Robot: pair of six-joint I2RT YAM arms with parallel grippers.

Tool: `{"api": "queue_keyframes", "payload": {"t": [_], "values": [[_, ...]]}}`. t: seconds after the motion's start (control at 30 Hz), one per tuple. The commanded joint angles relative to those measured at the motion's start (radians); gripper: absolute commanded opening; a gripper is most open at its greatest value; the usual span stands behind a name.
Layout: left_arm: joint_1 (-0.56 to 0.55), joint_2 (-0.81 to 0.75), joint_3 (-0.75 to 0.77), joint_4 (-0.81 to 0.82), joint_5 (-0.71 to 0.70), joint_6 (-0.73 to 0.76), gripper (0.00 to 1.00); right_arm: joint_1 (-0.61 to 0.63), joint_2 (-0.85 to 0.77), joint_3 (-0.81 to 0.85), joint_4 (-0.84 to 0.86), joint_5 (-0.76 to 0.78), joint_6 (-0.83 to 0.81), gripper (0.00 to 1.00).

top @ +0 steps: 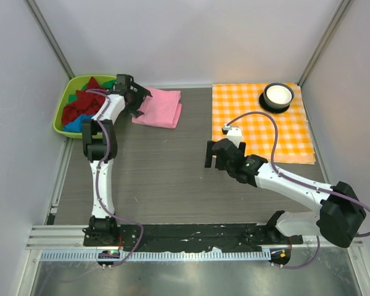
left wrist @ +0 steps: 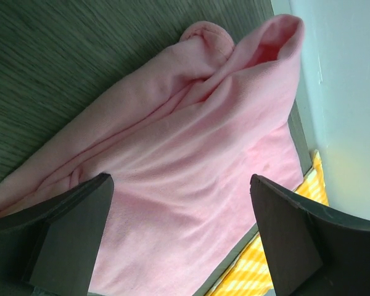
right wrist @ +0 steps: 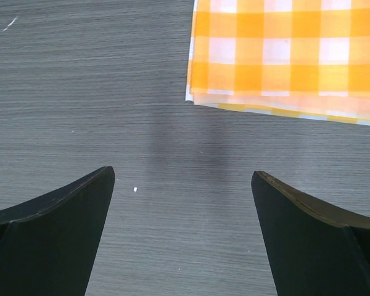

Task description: Fold and stack the t-shirts

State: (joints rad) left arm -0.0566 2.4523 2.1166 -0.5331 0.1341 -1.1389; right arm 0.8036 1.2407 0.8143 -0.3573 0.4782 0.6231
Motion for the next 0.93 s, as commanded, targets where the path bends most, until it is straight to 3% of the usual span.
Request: {"api": "queue_keyframes", "payload": {"t": [0.0, 0.23, 0.37, 0.5, 0.57, 0.7, 0.8, 0.9], "values": [[0.008, -0.038, -0.078, 0.07, -0.039, -0.001, 1.0, 0.003, 0.009, 0.0, 0.067, 0.123, -0.008, 1.0], [-0.063, -0.422, -0.338, 0.117, -0.04, 0.097, 1.0, 0.003, 0.088, 0.075, 0.071, 0.247, 0.018, 1.0], [-0.156, -0.668, -0.481, 0.064, -0.233, 0.261, 1.0, 0.003, 0.163, 0.152, -0.009, 0.378, 0.041, 1.0], [-0.297, -0.944, -0.636, 0.01, -0.422, 0.415, 1.0, 0.003, 0.21, 0.198, -0.038, 0.411, 0.017, 1.0], [-0.336, -1.036, -0.708, 0.019, -0.442, 0.461, 1.0, 0.005, 0.201, 0.217, -0.048, 0.405, 0.01, 1.0], [-0.347, -1.232, -0.909, 0.027, -0.325, 0.531, 1.0, 0.003, 0.143, 0.229, -0.036, 0.384, -0.019, 1.0], [-0.387, -1.416, -1.045, 0.027, -0.407, 0.556, 1.0, 0.003, 0.086, 0.2, 0.032, 0.317, -0.12, 1.0], [-0.397, -1.559, -1.131, -0.001, -0.416, 0.587, 1.0, 0.008, 0.123, 0.269, -0.058, 0.407, -0.112, 1.0]]}}
